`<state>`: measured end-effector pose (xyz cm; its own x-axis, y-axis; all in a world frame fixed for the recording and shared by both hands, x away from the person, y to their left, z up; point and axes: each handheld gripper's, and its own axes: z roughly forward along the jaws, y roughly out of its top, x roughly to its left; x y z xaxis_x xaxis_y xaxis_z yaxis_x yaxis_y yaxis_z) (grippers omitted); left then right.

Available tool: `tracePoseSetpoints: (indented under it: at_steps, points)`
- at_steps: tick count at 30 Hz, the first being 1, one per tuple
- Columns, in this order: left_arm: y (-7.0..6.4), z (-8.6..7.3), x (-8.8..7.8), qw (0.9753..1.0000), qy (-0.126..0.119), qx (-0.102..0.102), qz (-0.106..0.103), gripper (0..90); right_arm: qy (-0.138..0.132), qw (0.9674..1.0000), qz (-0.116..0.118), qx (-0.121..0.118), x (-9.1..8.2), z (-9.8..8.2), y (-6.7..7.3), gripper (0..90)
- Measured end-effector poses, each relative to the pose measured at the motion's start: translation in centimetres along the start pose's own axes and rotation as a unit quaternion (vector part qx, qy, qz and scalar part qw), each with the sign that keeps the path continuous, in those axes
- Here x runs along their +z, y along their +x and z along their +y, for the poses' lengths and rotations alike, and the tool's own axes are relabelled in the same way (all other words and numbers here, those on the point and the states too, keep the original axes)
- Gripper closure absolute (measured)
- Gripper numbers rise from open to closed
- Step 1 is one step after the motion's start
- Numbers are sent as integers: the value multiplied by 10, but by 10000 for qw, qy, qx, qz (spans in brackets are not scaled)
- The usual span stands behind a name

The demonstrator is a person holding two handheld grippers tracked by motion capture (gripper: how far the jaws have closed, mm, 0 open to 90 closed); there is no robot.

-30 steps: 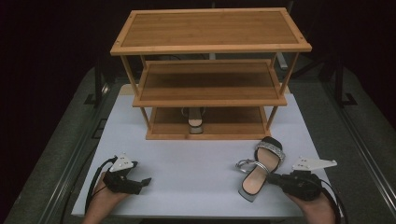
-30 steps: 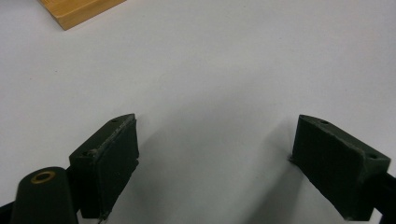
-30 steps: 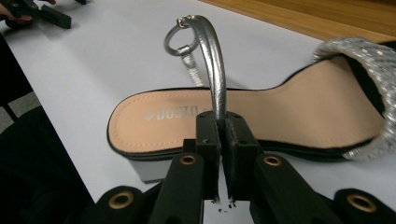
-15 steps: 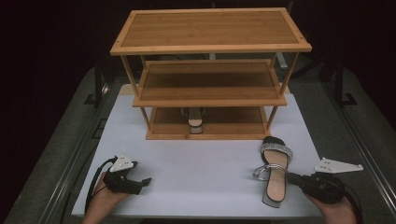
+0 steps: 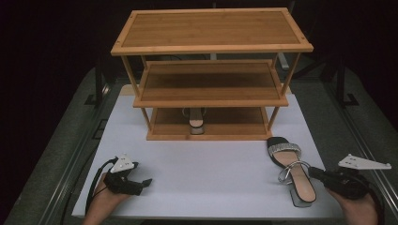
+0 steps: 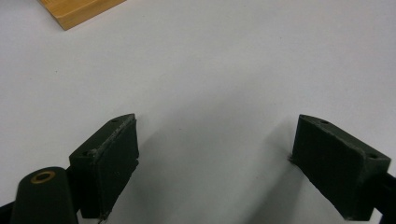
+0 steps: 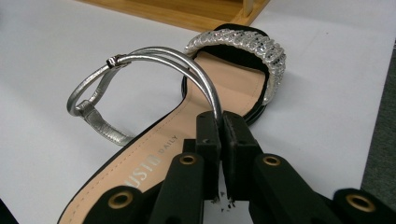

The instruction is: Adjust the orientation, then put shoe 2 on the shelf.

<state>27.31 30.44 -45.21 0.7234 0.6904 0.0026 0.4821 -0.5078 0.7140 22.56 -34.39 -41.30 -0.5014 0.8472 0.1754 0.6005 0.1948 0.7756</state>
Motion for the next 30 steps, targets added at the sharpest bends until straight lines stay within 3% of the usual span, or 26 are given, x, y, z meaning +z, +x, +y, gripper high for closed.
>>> tracePoseSetpoints:
  at_steps: [3,14,18,27,30]
  points:
    - [0,0,0,10000,2,2,0,137,-108,9999,90,-14,-1,-3,0,788]
    - [0,0,0,10000,-2,5,3,137,-284,9987,411,117,-1,-12,12,277]
    - [0,0,0,10000,1,9,1,136,-289,9988,373,142,-1,-19,13,138]
    - [0,0,0,10000,0,6,4,137,-295,9983,504,-43,1,-31,20,93]
    - [0,0,0,10000,0,9,2,137,-272,9977,623,-4,3,-35,20,85]
